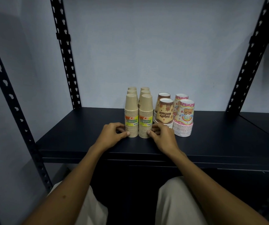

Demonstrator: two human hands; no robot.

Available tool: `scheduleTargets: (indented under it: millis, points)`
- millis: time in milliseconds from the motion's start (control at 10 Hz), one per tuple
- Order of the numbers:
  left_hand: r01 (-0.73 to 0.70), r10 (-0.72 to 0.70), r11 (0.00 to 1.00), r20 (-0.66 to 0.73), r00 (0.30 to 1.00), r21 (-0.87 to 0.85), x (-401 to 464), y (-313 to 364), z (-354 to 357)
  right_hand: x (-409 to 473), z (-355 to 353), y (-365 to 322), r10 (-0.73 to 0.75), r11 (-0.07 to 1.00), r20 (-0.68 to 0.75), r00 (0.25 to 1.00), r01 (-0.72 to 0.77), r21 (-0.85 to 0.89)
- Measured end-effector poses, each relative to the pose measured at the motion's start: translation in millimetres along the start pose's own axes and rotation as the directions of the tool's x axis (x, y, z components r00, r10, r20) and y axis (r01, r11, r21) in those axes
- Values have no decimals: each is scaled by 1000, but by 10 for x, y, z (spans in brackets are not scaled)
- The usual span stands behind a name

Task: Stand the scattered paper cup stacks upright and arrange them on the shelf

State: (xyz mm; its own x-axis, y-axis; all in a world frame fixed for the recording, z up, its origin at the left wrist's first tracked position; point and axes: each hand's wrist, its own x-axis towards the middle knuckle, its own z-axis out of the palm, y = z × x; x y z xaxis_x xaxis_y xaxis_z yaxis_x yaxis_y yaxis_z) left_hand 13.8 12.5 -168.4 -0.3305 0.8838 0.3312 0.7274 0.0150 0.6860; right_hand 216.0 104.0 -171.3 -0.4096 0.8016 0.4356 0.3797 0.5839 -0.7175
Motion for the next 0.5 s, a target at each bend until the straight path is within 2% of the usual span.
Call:
scheduleTargets:
  millis: [100, 300, 500]
  points:
    - [-1, 0, 1000, 15, 1000, 27, -10, 8, -7, -22, -14, 1, 2, 999, 0, 1000, -2, -39]
    - [-28, 11, 971, 73, 997, 237, -85, -48, -27, -261, -227, 153, -120, 953, 0, 993, 115, -280]
    - [40, -53, 932, 26, 998, 360, -123, -57, -1, -432, -742, 489, -47, 850, -108, 993, -16, -526]
